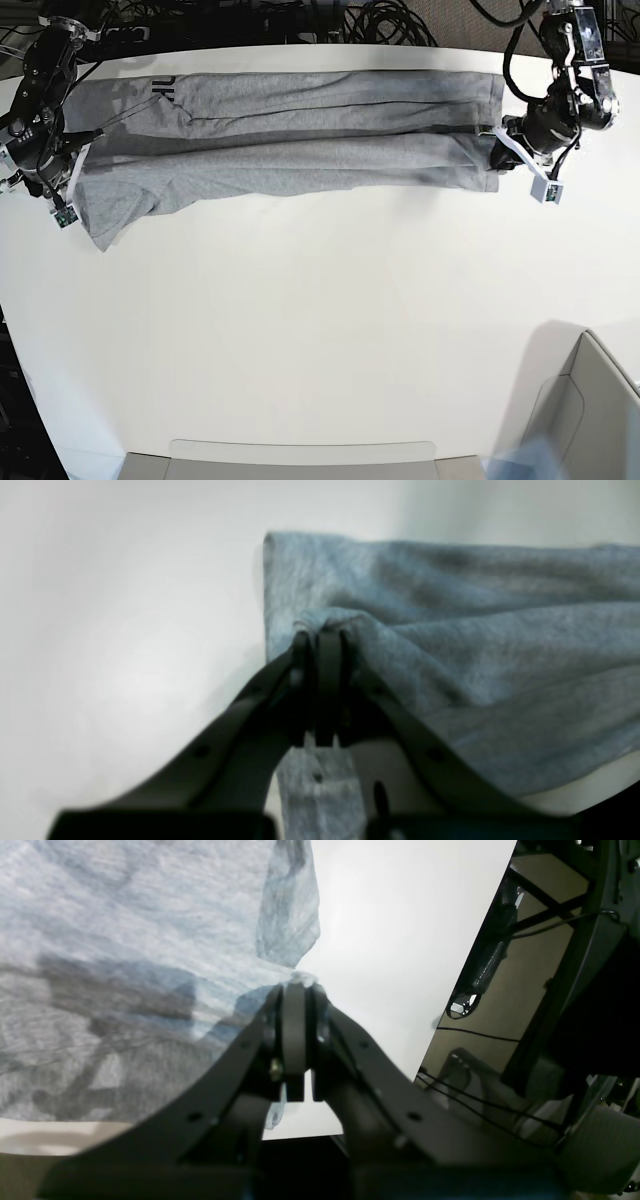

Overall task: Fold the T-shirt properly
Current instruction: 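Lift the held corners and fold the shirt lengthwise toward the collar, then drag the folded shirt edge with both grippers to straighten it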

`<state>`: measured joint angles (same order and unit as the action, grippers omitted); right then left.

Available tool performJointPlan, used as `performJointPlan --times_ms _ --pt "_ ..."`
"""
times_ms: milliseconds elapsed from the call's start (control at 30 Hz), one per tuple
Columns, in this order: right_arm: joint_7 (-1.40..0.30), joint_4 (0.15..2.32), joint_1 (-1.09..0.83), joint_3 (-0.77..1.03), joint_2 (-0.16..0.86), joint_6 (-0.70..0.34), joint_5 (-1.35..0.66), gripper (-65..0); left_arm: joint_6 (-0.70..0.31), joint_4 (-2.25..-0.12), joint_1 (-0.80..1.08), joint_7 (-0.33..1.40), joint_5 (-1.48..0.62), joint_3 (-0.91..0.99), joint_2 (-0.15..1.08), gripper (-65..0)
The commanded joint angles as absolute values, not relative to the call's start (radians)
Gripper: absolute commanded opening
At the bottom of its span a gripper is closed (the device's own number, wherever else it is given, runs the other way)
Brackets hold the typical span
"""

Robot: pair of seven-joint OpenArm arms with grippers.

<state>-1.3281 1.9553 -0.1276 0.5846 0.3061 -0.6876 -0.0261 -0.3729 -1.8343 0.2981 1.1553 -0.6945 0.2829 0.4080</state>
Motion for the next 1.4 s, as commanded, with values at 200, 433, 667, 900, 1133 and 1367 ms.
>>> performJointPlan --times_ms 200,433,667,900,1133,1367 --pt "-1.330 1.969 -0.127 0.585 0.318 -0.698 -0.015 -65.0 -0.305 -1.899 0.349 1.147 -0.696 0.280 0.423 -65.0" --pt "-1.323 1.966 -0.168 0.585 0.318 -0.698 -0.018 -65.0 -0.306 -1.897 0.401 1.147 -0.694 0.285 0.424 -65.0" --pt "-1.328 1.965 -0.174 0.585 0.297 -0.698 -0.015 -65.0 -0.302 -1.867 0.406 1.142 -0.694 0.283 0.424 -55.3" --pt "-1.322 1.965 -0.174 0.585 0.295 -0.698 -0.015 -51.3 -0.300 -1.916 0.424 1.095 -0.702 0.291 0.421 -42.6" --pt "-1.322 1.963 -0.174 0.585 0.295 -0.698 -0.016 -51.3 -0.302 -1.908 0.427 1.079 -0.704 0.286 0.392 -42.5" --pt "-1.322 1.963 -0.174 0.547 0.295 -0.698 -0.015 -51.3 -0.308 -1.722 0.421 1.033 -0.705 0.228 0.390 -42.4"
